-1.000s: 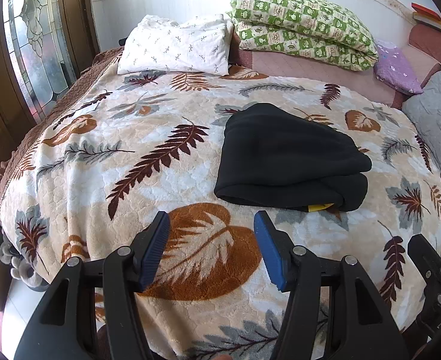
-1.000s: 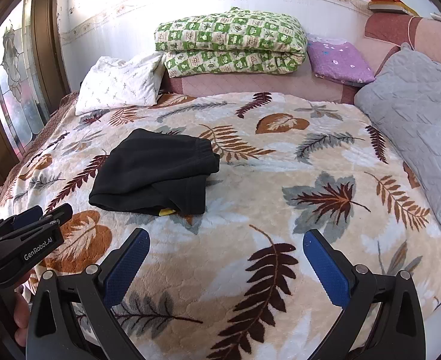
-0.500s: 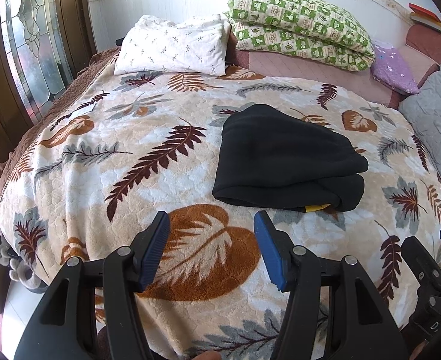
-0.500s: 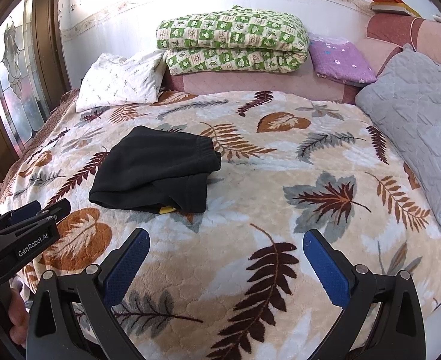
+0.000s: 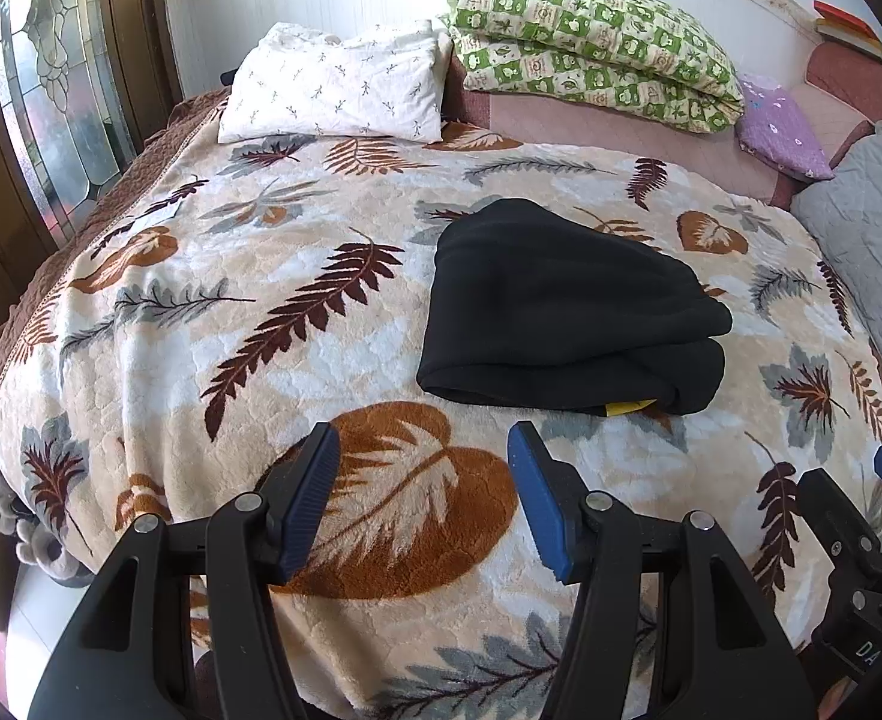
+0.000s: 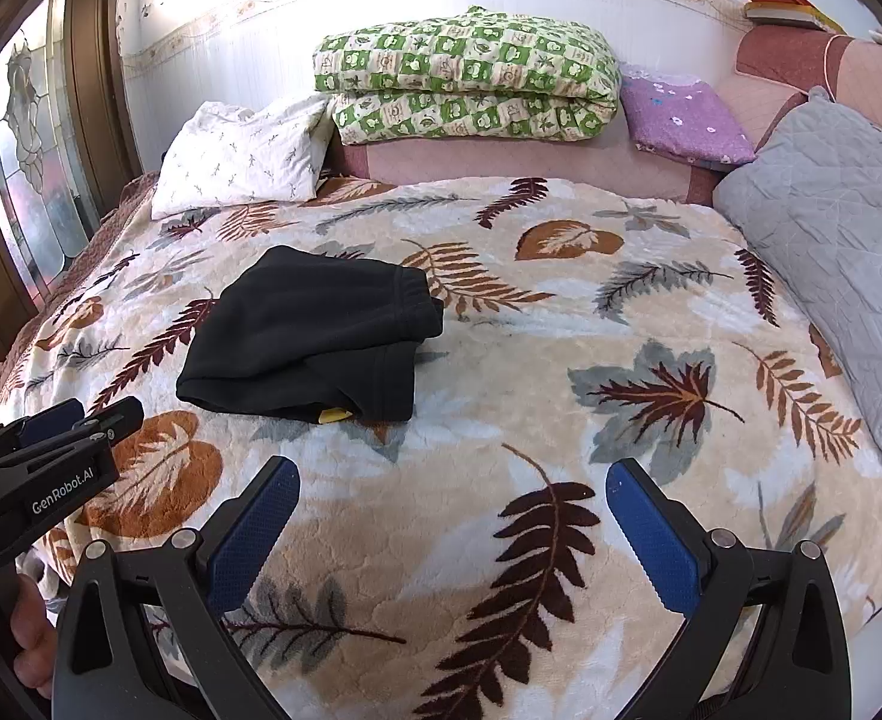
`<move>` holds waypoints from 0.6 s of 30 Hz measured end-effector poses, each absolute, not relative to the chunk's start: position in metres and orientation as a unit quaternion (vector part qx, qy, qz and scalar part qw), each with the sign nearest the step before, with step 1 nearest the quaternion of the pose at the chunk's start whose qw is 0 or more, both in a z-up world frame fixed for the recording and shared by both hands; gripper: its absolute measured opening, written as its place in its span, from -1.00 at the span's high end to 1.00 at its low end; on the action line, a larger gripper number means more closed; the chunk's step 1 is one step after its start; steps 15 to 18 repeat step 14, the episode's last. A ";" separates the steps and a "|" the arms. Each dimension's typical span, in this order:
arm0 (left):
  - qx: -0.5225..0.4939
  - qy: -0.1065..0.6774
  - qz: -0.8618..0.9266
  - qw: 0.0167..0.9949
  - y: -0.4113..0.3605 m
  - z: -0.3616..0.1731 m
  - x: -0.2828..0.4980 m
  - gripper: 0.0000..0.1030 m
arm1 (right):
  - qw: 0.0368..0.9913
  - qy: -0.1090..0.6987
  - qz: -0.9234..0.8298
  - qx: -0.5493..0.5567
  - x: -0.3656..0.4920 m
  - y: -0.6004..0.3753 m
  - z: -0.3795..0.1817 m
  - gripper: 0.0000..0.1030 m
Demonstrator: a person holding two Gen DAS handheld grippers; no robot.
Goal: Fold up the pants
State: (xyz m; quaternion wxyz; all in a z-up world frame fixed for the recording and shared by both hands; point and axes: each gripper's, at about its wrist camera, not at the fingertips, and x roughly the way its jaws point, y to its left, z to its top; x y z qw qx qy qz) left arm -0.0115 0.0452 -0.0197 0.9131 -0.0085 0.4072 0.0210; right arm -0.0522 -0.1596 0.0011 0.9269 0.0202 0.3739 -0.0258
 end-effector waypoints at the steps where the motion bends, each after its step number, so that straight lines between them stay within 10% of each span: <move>1: -0.012 0.406 0.020 0.913 0.046 -0.019 -0.011 -0.12 | 0.927 0.374 -0.026 0.020 -0.052 -0.160 0.001 -0.99; 18: -0.011 0.407 0.016 0.913 0.046 -0.018 -0.010 -0.20 | 0.926 0.376 -0.024 0.016 -0.051 -0.160 -0.003 -0.99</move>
